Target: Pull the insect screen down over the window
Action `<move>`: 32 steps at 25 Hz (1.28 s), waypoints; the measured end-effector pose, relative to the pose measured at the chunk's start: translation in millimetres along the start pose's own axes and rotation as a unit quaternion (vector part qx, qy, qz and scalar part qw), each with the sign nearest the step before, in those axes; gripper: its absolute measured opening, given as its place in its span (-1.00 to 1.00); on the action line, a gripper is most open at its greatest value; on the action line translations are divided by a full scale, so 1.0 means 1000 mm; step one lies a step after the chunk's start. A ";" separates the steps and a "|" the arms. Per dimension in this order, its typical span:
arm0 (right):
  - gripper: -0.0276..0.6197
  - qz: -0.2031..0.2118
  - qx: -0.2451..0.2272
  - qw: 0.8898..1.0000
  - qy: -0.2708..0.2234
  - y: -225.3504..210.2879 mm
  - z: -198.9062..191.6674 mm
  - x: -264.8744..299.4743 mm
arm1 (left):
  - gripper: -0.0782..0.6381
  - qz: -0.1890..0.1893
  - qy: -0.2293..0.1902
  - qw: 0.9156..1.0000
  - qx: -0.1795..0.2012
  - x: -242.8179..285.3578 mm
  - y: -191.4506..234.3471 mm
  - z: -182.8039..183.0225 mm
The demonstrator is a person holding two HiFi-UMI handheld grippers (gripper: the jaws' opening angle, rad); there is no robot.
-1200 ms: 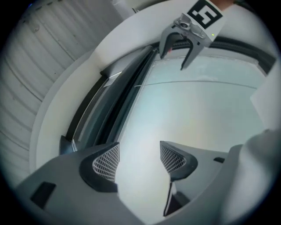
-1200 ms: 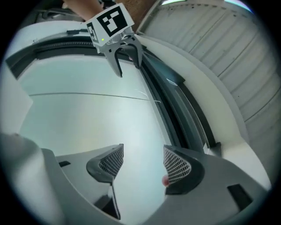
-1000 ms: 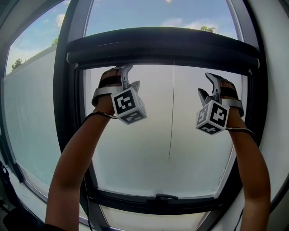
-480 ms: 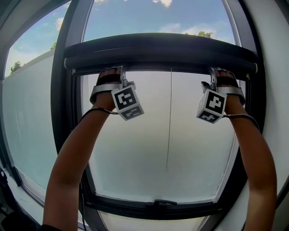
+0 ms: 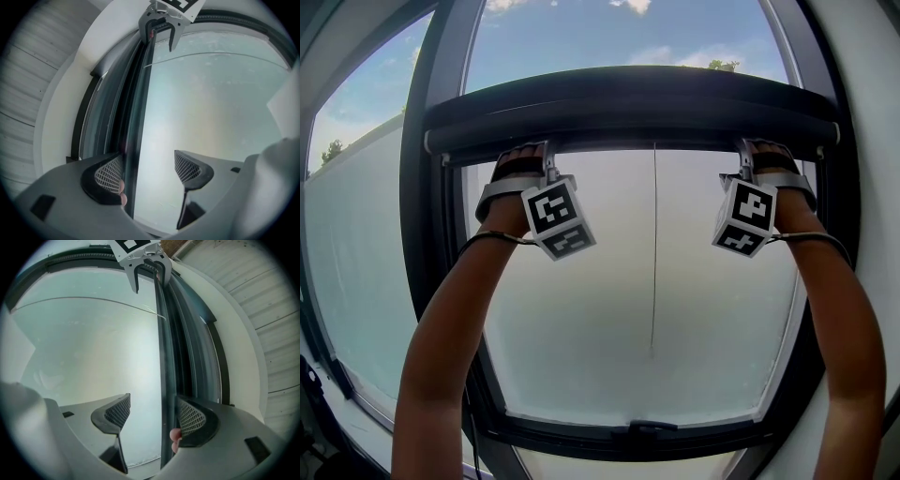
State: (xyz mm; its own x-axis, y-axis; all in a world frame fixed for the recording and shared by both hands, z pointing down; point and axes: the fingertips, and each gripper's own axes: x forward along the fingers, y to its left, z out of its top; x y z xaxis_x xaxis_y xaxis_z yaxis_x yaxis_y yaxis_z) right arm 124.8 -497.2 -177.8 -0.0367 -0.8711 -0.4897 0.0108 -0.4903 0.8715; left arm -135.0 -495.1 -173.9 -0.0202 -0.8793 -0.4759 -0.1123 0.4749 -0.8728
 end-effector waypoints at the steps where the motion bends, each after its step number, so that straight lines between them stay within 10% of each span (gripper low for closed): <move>1: -0.02 0.005 0.000 1.000 0.001 0.000 0.001 -0.001 | 0.12 -0.009 -0.001 1.000 -0.009 -0.001 0.000 -0.001; 32: -0.02 0.116 -0.024 0.993 0.002 0.097 -0.002 -0.065 | 0.12 -0.113 0.011 0.993 0.039 -0.064 -0.100 -0.013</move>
State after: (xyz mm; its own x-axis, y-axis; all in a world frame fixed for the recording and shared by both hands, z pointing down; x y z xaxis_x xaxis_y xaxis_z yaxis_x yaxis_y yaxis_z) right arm 130.1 -488.3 -61.7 -0.0231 -0.9607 -0.2766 0.0670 -0.2775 0.9584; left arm -135.8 -486.9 -54.9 -0.0242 -0.9639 -0.2651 -0.0384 0.2659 -0.9632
